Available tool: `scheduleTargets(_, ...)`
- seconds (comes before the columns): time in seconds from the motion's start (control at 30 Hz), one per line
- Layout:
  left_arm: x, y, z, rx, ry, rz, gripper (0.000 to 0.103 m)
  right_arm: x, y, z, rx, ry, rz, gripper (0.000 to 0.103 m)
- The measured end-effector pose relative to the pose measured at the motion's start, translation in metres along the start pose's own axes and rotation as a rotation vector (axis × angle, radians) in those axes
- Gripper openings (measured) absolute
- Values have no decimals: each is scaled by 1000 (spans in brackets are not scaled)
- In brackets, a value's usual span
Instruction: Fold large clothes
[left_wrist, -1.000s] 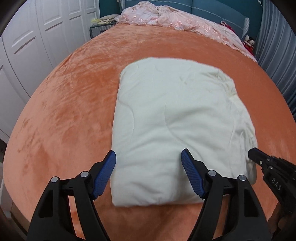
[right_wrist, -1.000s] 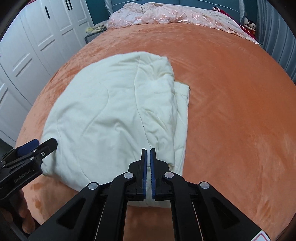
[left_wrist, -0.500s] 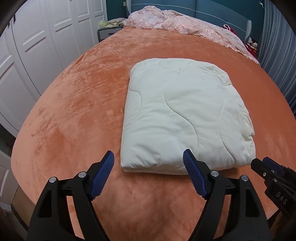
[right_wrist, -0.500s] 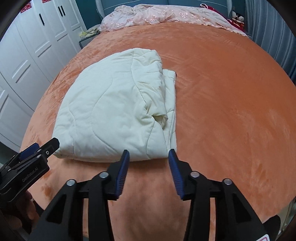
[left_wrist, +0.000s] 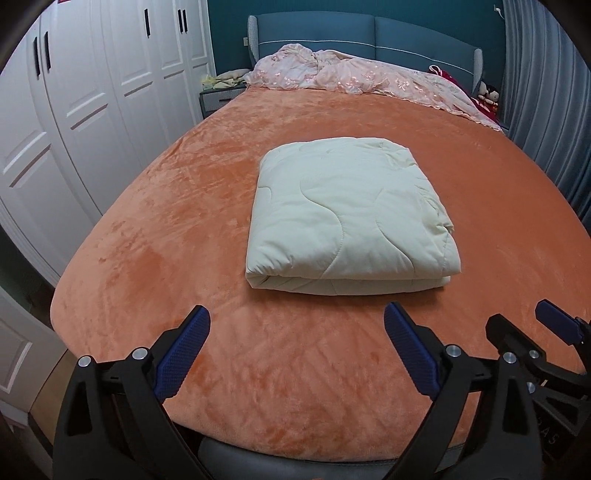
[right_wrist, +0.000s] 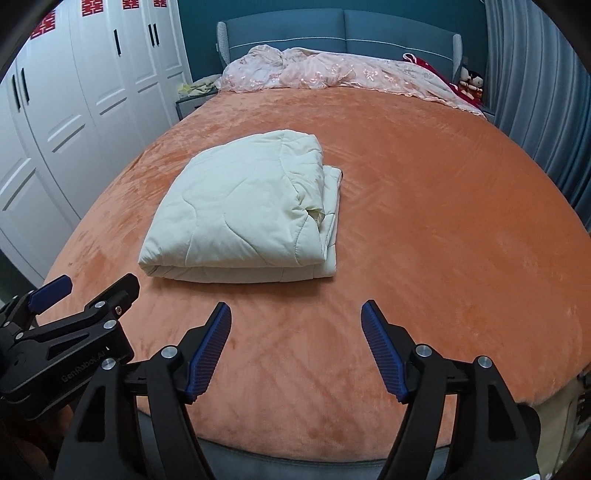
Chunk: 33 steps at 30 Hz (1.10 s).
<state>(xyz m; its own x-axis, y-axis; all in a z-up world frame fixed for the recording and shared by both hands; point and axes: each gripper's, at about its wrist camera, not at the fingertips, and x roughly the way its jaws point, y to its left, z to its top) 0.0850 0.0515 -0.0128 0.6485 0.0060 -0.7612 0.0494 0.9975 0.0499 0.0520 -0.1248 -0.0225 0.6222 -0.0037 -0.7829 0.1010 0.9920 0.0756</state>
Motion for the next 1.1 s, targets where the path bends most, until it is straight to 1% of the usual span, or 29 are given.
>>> scheduleTargets(0.13,-12,-7,-12,13,-7,23,93,-17,-3,-12,8,-20,-5,71)
scheduleTargets(0.47,-29,-12,-36,34,-17,62,93,-32,-5,-41,19,-17,-13,71)
scheduleTargets(0.8,-38,-11,-49,16,-26,61,93,-39,-6,-50,18,-22,-17,71)
scheduleTargets(1.1,-50,-12,-53,23,-60,75,93,-50,-5,-56,9,-41,-23,71)
